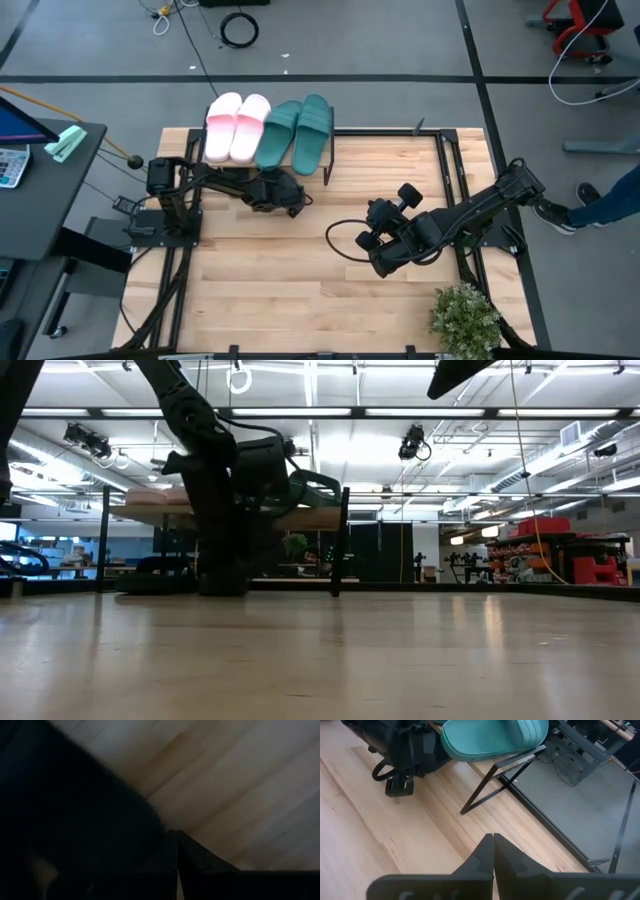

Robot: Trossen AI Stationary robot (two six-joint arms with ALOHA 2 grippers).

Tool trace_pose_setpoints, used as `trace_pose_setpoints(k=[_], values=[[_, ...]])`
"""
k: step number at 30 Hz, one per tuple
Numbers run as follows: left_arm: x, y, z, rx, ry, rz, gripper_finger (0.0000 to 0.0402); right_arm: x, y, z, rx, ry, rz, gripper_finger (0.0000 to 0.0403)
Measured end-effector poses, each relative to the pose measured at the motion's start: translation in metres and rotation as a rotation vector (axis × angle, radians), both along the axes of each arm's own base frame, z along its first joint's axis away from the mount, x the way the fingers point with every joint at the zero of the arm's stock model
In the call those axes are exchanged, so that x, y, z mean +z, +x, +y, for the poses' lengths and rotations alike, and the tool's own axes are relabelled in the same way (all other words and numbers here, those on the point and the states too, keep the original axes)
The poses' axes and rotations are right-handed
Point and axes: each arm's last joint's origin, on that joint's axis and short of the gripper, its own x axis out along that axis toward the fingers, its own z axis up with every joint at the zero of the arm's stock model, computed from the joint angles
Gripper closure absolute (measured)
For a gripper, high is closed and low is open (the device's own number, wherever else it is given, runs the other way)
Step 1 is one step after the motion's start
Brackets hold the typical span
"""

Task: Pick and place slides into the shelf
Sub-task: Put the black slide under the shelf

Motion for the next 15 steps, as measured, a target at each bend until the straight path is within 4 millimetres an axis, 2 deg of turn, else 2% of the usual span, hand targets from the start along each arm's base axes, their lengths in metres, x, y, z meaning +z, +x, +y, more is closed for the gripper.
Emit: trace_pose_setpoints(k=[5,15], values=[[-0.002,-0.013,0.0,0.077,0.024,0.092,0.0397,0.0,0.0,0.0,0.0,0.0,0.0,0.0398],[-0.003,-0.022,-0.001,0.126,0.032,0.165,0.0399,0.0,0.0,0.0,0.0,0.0,0.0,0.0398]])
